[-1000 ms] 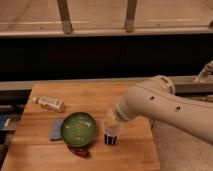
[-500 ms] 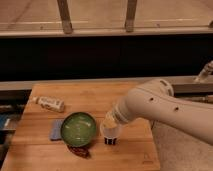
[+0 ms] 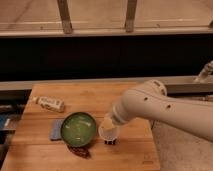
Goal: Place the ceramic cup over the eraser
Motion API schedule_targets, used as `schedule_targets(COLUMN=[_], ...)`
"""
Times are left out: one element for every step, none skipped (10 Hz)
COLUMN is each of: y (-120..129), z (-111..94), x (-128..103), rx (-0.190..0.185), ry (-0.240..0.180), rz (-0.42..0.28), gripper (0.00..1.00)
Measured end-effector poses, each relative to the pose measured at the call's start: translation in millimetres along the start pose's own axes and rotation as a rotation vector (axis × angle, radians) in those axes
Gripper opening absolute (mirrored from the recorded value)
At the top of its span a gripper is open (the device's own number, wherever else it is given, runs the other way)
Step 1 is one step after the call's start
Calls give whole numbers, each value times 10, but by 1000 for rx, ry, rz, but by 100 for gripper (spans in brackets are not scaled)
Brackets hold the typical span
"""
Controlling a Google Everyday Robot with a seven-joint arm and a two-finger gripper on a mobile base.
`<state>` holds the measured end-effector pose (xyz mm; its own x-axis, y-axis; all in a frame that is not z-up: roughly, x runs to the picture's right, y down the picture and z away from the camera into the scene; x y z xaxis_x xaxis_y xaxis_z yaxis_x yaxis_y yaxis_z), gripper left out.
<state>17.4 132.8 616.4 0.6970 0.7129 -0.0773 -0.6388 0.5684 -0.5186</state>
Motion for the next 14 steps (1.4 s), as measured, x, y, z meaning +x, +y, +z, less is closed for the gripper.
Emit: schedule_targets(y=[23, 0, -7, -3, -5, -7, -4, -7, -7, -7, -8, -9, -10, -10], z=[71, 115, 158, 185, 181, 183, 183, 180, 183, 181, 181, 181, 181, 181], x=[-5, 29, 54, 61, 63, 62, 59, 61, 64, 63, 64, 65, 67, 67], rx=[-8, -11, -18, -24, -23, -23, -24, -23, -23, -23, -23, -23, -23, -23], ry=[17, 29, 37, 40, 40, 40, 39, 39, 40, 39, 40, 39, 40, 40], rz=[-2, 7, 12, 14, 15, 14, 13, 13, 13, 13, 13, 13, 14, 14], gripper=[0, 0, 0, 0, 2, 6, 9, 17, 24, 35, 47, 55, 67, 76])
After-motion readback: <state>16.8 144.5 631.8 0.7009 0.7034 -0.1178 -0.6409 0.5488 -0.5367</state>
